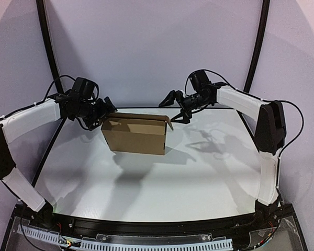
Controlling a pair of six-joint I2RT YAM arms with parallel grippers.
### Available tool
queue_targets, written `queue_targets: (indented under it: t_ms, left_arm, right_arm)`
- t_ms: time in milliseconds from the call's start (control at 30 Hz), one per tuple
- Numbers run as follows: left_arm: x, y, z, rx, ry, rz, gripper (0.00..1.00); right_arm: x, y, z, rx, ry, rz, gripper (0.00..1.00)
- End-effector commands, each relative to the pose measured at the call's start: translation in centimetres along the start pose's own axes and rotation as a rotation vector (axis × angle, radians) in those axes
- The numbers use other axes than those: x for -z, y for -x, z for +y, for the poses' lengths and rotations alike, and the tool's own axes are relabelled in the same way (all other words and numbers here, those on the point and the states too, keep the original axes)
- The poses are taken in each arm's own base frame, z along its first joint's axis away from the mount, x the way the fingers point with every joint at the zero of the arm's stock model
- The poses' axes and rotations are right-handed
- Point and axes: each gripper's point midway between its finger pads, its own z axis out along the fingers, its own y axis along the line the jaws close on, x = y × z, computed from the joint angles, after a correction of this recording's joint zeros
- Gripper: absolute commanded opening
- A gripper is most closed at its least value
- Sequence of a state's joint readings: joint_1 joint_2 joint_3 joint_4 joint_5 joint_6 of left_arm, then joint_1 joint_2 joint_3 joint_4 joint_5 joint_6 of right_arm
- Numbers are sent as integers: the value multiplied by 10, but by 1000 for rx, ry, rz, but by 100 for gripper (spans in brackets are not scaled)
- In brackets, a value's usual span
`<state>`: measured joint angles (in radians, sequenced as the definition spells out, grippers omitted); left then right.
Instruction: Fold the paper box
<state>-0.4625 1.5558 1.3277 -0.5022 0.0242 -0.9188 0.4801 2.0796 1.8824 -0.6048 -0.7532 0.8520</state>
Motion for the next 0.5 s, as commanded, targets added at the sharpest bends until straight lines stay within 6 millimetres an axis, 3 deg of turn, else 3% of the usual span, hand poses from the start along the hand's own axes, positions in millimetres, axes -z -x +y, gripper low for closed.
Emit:
queue_targets:
  t_ms: [0, 167, 300, 400, 433, 467]
  left_arm:
    - [9, 16, 7, -80, 78, -45, 99]
    - [-11, 9, 6, -45, 60, -3, 99]
    - [-21, -2, 6, -31, 38, 46, 99]
    - [-24, -1, 7, -24, 44, 47, 99]
    - [-25, -2, 8, -25, 50, 48, 99]
    - [-25, 0, 7, -28, 50, 46, 99]
  right_arm:
    - [10, 28, -6, 82, -76, -111, 98]
    - [21, 42, 1, 180, -99, -169, 98]
    - [38, 41, 9, 318, -133, -225, 98]
    - [55, 37, 31, 500, -93, -280, 98]
    - [62, 38, 42, 632, -77, -314, 98]
    - [65, 33, 41, 675, -80, -323, 98]
